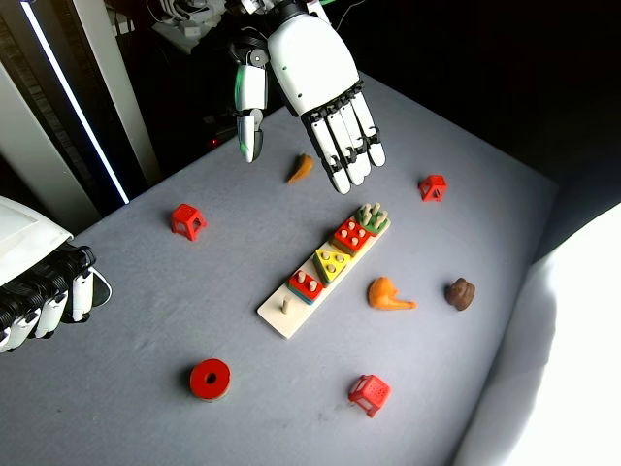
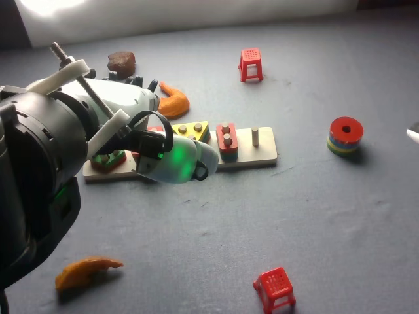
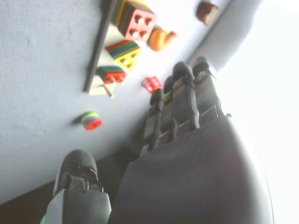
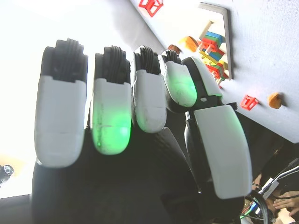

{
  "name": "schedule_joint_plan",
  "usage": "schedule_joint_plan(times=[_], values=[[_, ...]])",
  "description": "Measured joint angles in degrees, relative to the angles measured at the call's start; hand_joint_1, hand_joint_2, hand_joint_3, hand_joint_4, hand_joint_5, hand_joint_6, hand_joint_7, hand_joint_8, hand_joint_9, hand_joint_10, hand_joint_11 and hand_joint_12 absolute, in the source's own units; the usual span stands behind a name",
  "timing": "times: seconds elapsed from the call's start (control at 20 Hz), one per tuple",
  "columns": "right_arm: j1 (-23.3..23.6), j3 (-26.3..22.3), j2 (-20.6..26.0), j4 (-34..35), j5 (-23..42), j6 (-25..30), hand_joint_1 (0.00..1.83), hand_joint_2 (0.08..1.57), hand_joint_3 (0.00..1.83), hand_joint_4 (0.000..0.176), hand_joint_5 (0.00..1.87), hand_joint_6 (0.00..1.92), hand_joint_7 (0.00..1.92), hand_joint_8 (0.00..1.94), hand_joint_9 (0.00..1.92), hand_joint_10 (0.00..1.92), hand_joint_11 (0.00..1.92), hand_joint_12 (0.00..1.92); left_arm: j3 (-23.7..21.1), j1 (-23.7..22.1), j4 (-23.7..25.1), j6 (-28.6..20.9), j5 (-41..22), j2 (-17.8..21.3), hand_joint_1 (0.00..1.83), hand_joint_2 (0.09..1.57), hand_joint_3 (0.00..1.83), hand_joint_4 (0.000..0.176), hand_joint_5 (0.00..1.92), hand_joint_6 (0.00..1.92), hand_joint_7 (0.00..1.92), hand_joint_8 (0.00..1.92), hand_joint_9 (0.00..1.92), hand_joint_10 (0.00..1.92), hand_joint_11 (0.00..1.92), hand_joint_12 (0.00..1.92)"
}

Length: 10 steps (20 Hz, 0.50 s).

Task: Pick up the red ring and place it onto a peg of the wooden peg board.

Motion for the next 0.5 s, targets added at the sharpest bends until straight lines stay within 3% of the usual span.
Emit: schedule_joint_plan(times=[0.1, 0.2, 0.35, 0.5], values=[[0.00, 0.00, 0.00, 0.09, -0.11, 0.09, 0.25, 1.15, 0.02, 0.000, 0.03, 0.00, 0.00, 0.00, 0.00, 0.00, 0.00, 0.00, 0.04, 0.00, -0.22, 0.02, 0.15, 0.00, 0.00, 1.03, 0.02, 0.000, 0.00, 0.00, 0.00, 0.00, 0.00, 0.00, 0.00, 0.00], [-0.17, 0.00, -0.07, 0.20, -0.85, 0.24, 0.21, 1.14, 0.00, 0.000, 0.00, 0.00, 0.00, 0.00, 0.00, 0.00, 0.00, 0.00, 0.04, 0.00, -0.24, 0.00, 0.13, 0.00, 0.00, 1.02, 0.01, 0.000, 0.00, 0.00, 0.00, 0.00, 0.00, 0.00, 0.00, 0.00], [-0.15, 0.20, -0.07, -0.46, -0.74, 1.27, 0.33, 1.09, 0.00, 0.000, 0.00, 0.00, 0.00, 0.00, 0.00, 0.00, 0.00, 0.00, 0.04, 0.00, -0.26, 0.00, 0.17, 0.00, 0.00, 1.01, 0.00, 0.000, 0.00, 0.00, 0.00, 0.00, 0.00, 0.00, 0.00, 0.00], [-0.13, 1.07, -0.09, -0.17, -0.96, 2.43, 0.59, 1.02, 0.00, 0.000, 0.00, 0.00, 0.00, 0.00, 0.00, 0.00, 0.00, 0.00, 0.04, 0.00, -0.26, 0.00, 0.22, 0.00, 0.00, 1.02, 0.01, 0.000, 0.00, 0.00, 0.00, 0.00, 0.00, 0.00, 0.00, 0.00]])
